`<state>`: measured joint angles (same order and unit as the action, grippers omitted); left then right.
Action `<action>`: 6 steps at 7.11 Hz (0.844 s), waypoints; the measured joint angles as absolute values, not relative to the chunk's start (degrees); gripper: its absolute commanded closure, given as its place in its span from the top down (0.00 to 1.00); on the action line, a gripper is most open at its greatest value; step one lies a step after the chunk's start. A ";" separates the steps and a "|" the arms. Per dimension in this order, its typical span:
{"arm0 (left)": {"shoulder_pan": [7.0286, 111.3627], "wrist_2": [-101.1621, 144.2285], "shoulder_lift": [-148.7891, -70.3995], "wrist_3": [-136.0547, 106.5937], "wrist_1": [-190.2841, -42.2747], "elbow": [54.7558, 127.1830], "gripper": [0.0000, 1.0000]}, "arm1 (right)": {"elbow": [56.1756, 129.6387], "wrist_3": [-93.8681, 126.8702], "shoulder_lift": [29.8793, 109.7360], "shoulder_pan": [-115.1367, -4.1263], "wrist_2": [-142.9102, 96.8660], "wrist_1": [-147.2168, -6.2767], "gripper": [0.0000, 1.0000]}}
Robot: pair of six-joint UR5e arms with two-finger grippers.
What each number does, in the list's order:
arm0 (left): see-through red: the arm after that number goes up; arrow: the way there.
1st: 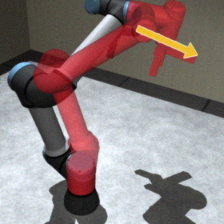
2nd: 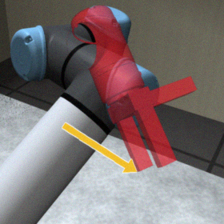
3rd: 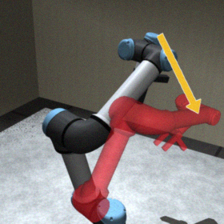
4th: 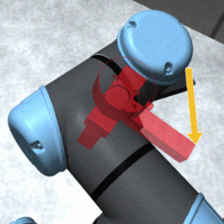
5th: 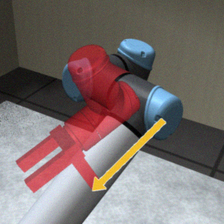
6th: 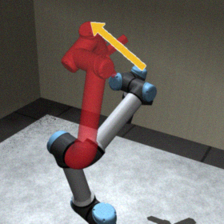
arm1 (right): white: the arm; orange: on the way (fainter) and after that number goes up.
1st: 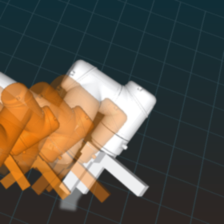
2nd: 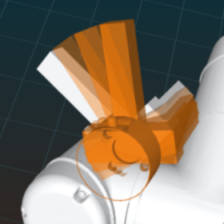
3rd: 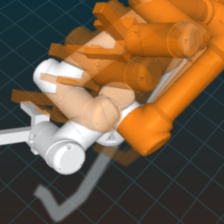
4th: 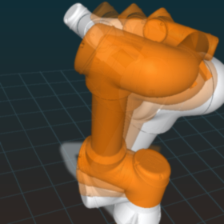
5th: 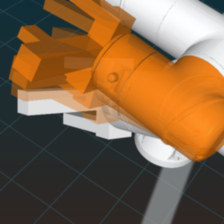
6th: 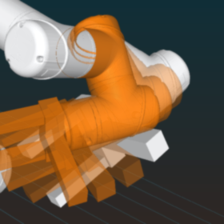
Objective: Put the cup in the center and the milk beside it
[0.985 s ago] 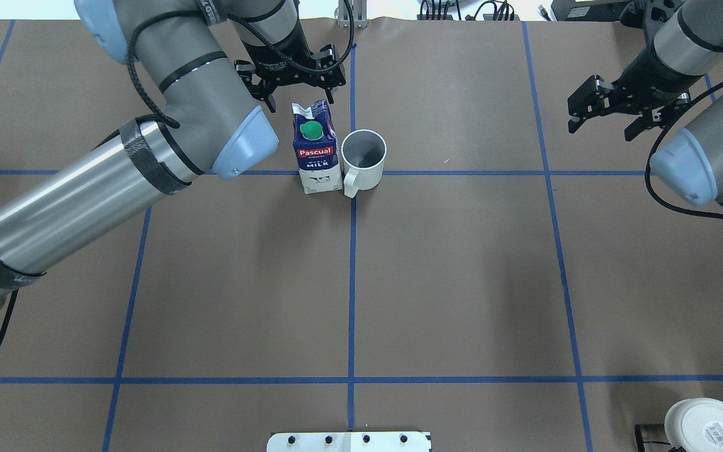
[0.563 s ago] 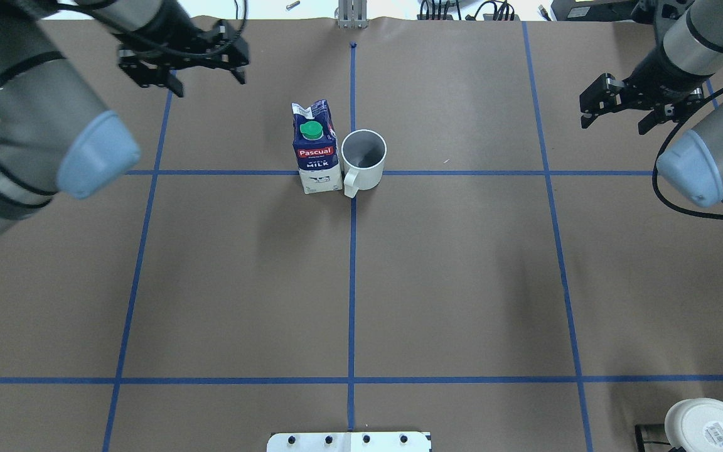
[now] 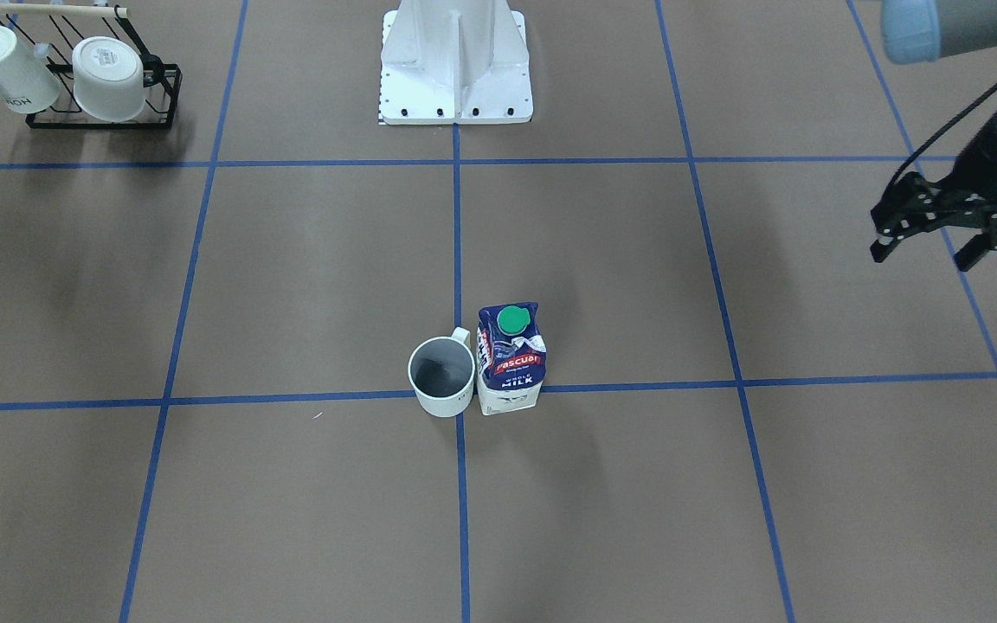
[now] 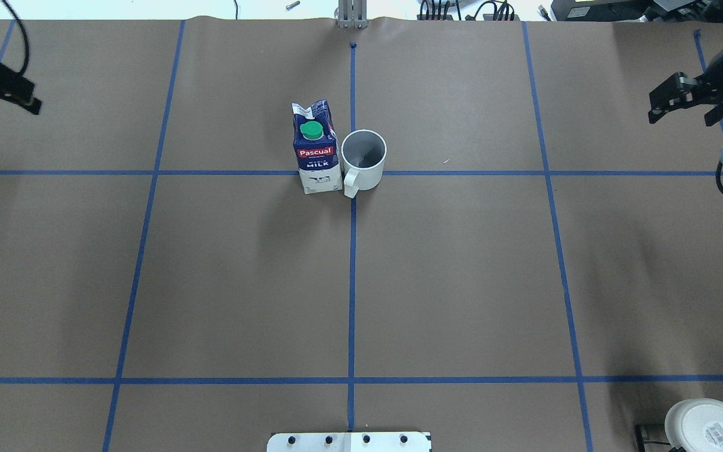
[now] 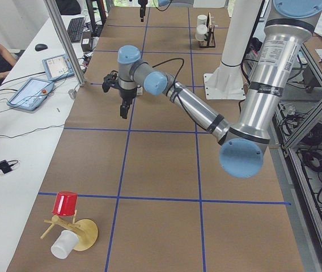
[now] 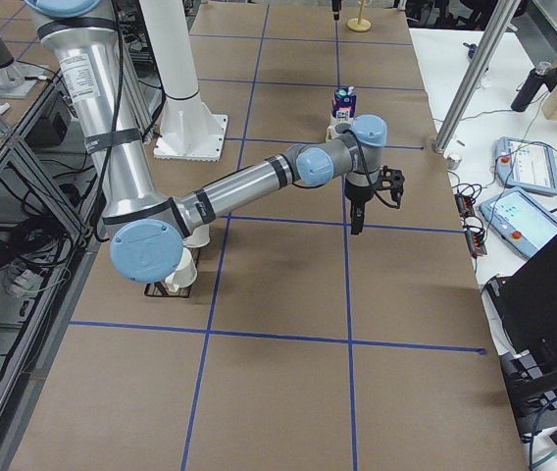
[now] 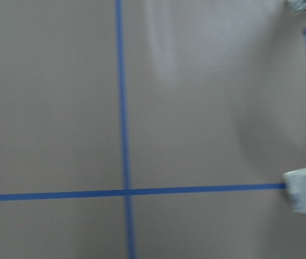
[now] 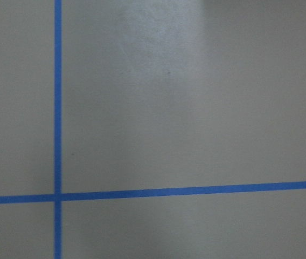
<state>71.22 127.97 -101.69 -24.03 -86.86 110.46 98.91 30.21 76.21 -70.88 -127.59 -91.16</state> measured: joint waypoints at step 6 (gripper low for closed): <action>89.61 131.52 -88.24 -3.37 -87.66 97.25 0.98 | 88.52 7.10 83.66 -85.47 -135.43 -90.85 1.00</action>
